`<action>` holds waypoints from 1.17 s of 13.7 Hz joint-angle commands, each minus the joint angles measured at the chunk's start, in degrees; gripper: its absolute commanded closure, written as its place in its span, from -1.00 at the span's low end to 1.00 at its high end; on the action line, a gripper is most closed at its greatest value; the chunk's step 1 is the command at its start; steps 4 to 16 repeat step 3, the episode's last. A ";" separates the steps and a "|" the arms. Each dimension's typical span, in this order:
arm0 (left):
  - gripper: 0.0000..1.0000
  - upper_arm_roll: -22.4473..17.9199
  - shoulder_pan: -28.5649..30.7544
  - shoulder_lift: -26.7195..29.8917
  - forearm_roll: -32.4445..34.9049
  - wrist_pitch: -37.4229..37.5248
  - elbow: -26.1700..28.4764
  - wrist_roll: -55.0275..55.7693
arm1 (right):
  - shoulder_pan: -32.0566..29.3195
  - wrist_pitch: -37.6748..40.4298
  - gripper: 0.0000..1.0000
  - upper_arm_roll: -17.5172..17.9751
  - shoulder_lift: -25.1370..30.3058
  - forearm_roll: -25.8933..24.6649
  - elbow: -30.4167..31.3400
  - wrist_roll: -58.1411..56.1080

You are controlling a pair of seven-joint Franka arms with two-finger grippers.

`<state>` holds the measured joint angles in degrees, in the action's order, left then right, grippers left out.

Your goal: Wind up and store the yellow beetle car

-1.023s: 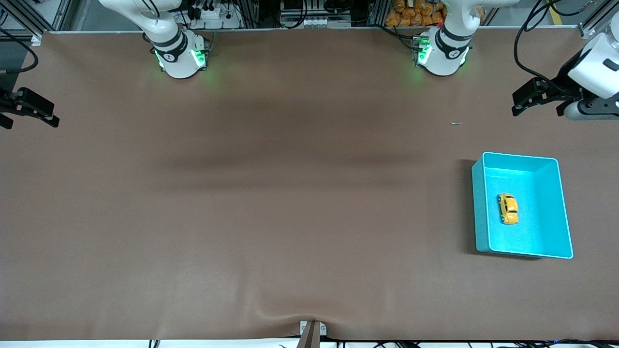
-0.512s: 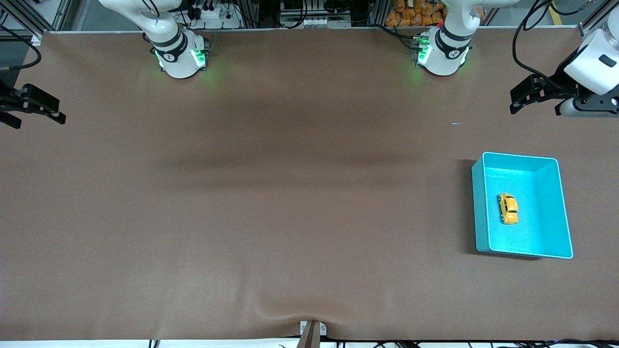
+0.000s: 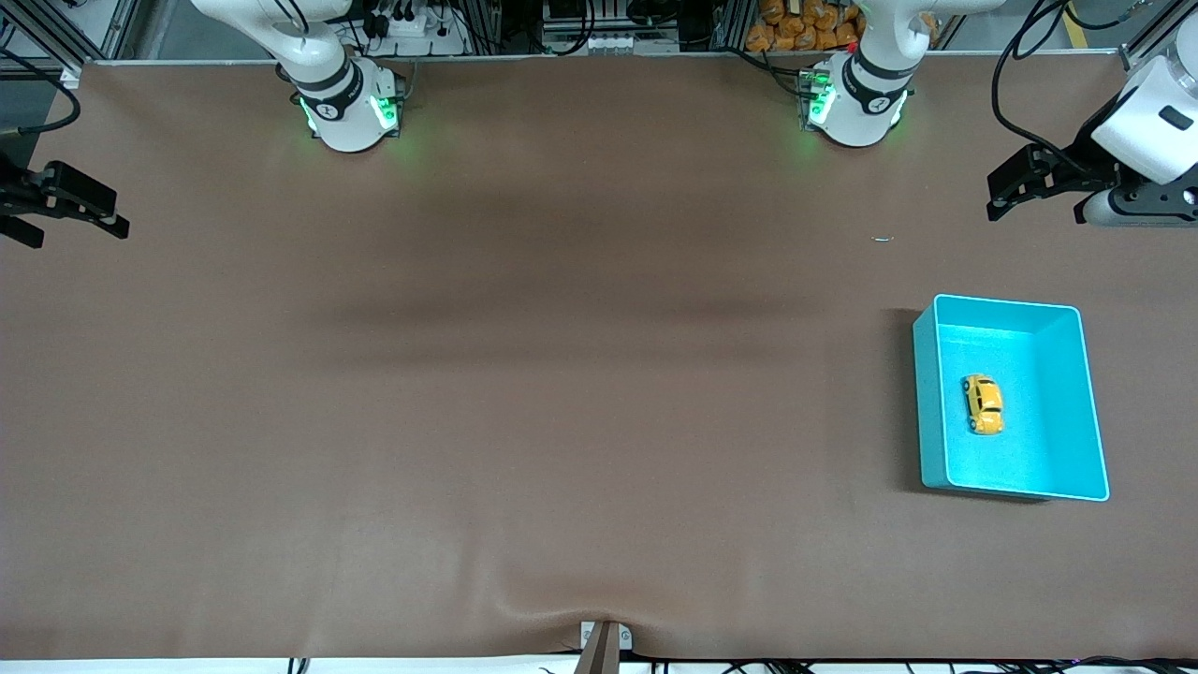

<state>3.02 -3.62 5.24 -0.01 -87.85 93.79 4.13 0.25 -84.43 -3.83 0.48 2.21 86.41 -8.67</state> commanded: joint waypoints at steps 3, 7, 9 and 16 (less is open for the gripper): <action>-1.00 0.05 0.02 1.44 0.80 0.14 1.04 -0.96 | 0.11 0.58 -1.00 -0.57 1.10 0.95 0.25 -0.82; -1.00 0.05 0.02 1.44 0.80 0.14 1.04 -0.96 | 0.11 0.58 -1.00 -0.57 1.10 0.95 0.25 -0.82; -1.00 0.05 0.02 1.44 0.80 0.14 1.04 -0.96 | 0.11 0.58 -1.00 -0.57 1.10 0.95 0.25 -0.82; -1.00 0.05 0.02 1.44 0.80 0.14 1.04 -0.96 | 0.11 0.58 -1.00 -0.57 1.10 0.95 0.25 -0.82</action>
